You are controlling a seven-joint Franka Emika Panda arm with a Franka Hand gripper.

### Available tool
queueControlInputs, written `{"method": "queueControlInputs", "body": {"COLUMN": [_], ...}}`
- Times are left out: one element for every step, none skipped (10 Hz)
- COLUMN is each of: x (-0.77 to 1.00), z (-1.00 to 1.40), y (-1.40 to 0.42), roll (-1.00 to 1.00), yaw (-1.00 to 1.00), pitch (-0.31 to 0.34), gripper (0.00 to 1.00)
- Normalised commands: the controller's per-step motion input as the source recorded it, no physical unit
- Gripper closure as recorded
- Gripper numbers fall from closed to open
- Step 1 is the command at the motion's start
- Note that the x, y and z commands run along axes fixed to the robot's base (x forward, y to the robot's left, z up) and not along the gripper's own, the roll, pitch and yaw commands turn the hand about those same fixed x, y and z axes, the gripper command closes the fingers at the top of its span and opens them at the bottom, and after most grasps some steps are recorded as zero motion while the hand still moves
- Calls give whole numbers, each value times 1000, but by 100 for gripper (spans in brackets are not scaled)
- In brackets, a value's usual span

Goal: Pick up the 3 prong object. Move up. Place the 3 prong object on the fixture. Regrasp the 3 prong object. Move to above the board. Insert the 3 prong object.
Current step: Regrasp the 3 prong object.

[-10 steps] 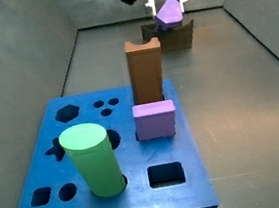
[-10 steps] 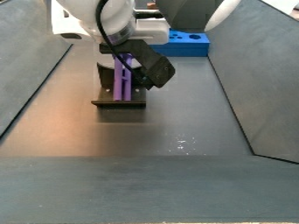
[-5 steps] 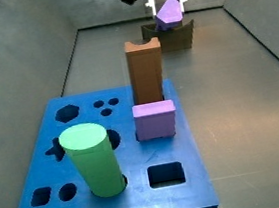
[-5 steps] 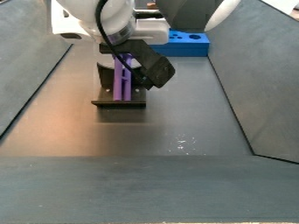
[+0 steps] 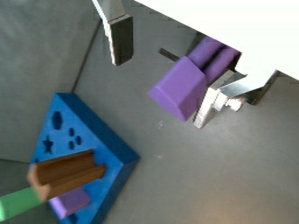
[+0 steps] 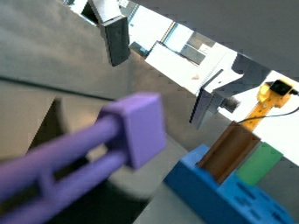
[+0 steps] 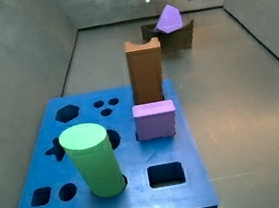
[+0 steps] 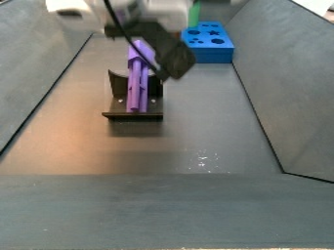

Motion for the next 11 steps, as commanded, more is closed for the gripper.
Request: {"method": "queueControlInputs", "body": {"x": [-39, -44, -41, -39, 122, 122, 57, 31, 7, -3, 2], "z": [1000, 818, 557, 425, 668, 520, 306, 188, 77, 62, 25], "y": [7, 9, 7, 6, -755, -736, -546, -414, -157, -79, -63], "roll": [13, 0, -12, -19, 1000, 1000, 1000, 1000, 1000, 1000, 1000], "yaw": [28, 29, 29, 30, 37, 37, 36, 35, 35, 34, 34], "pitch": [-14, -15, -17, -16, 52, 52, 51, 48, 45, 46, 45], "gripper": [0, 0, 0, 0, 0, 0, 0, 0, 0, 0, 0]}}
